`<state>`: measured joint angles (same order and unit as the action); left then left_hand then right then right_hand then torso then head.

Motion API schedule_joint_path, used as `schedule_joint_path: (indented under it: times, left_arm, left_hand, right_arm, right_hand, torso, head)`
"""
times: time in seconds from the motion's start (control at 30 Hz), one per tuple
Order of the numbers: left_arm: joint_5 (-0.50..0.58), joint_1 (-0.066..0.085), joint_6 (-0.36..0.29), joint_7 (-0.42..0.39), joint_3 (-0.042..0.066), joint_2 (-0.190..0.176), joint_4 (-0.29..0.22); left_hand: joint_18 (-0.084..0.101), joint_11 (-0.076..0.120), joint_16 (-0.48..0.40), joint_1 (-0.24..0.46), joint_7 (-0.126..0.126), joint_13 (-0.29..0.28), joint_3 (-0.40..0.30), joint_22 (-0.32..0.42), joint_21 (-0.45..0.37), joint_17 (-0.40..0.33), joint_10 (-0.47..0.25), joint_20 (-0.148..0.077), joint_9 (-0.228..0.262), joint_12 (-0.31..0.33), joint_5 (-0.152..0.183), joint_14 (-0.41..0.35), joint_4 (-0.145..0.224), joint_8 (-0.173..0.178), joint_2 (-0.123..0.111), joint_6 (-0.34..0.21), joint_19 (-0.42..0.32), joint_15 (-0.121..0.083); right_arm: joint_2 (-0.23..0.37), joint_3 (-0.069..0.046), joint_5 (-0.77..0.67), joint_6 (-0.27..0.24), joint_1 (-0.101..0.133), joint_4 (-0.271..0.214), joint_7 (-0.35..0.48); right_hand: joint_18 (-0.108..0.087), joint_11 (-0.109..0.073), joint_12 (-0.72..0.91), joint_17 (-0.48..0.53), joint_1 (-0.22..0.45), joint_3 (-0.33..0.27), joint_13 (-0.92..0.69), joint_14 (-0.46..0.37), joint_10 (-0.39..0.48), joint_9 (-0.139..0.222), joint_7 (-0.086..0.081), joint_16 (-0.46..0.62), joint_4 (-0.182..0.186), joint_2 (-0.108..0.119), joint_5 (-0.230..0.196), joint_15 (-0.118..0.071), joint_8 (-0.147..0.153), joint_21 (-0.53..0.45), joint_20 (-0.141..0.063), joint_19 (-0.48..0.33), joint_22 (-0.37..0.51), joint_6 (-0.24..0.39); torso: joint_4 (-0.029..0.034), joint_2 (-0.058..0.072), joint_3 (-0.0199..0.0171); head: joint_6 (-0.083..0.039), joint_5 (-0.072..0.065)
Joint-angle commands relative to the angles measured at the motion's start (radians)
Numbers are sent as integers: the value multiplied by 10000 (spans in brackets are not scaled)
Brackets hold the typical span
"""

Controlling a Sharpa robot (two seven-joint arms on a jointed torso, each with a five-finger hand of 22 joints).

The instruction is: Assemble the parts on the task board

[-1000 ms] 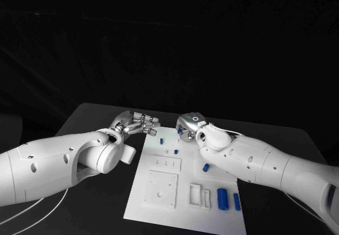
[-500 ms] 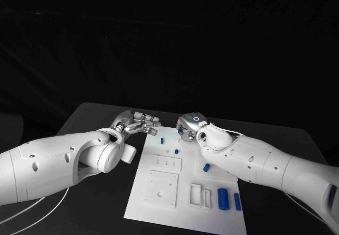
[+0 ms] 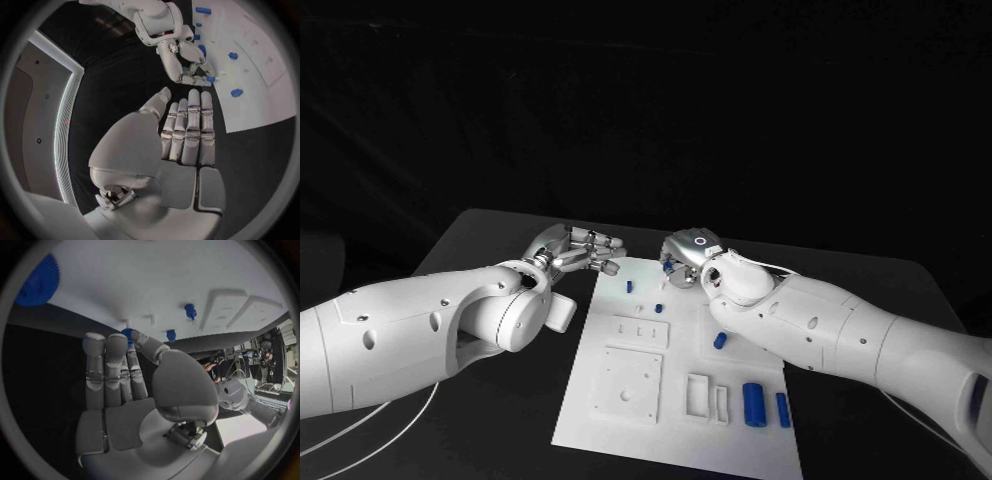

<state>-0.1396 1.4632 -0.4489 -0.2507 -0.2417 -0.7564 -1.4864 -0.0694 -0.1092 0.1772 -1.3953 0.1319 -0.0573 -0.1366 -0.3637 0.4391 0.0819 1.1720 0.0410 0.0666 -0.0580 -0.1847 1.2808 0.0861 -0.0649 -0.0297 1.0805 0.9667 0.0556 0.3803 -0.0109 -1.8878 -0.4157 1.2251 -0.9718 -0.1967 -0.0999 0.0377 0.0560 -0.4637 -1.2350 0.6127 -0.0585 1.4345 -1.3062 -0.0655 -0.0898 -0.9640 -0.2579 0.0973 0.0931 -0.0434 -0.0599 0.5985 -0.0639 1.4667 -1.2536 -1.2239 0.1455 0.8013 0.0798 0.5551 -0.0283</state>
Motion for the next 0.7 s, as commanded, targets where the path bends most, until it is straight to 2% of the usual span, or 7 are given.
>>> schedule_joint_path:
  times: [0.03, 0.6, 0.7]
  left_arm:
    - [-31, 22, 88, -49, 7, 7, 0]
    - [-31, 22, 76, -43, 7, -18, -6]
    - [-31, 22, 77, -41, 7, -17, -6]
  left_hand:
    - [-6, 17, 15, 9, -6, -12, 36, -7, -61, -12, -96, 0, 2, -7, 54, -38, -44, 16, -26, -46, 90, 44]
    - [-8, 10, 15, 0, -5, -12, 50, -11, -69, -12, -120, 1, 2, -6, 55, -37, -38, 17, -26, -48, 95, 46]
    - [-8, 10, 15, 0, -5, -12, 50, -11, -69, -12, -120, 1, 2, -6, 55, -37, -38, 17, -26, -48, 95, 46]
  right_arm:
    - [41, 60, -138, 478, -102, 23, -102]
    - [60, 61, -148, 485, -122, -1, -111]
    - [54, 61, -29, 348, -122, 44, -75]
  right_hand:
    - [-101, -15, 21, -9, -48, -2, -18, -9, -80, -14, 10, -58, -34, -85, -16, -59, -34, 43, -76, 299, -53, -89]
    - [-89, -28, 20, 28, -27, -78, -19, -21, -103, -12, 18, -36, -58, -87, -20, -72, -34, -121, -89, 297, -126, -113]
    - [-98, 25, 19, 59, 0, -84, -12, -34, 50, 6, -23, 12, -54, -44, -47, -30, -16, -343, -66, 275, -75, 42]
  torso:
    - [1, 3, 1]
    - [-2, 10, 20]
    - [2, 5, 24]
  head:
    - [5, -5]
    - [-15, -34]
    - [-16, -32]
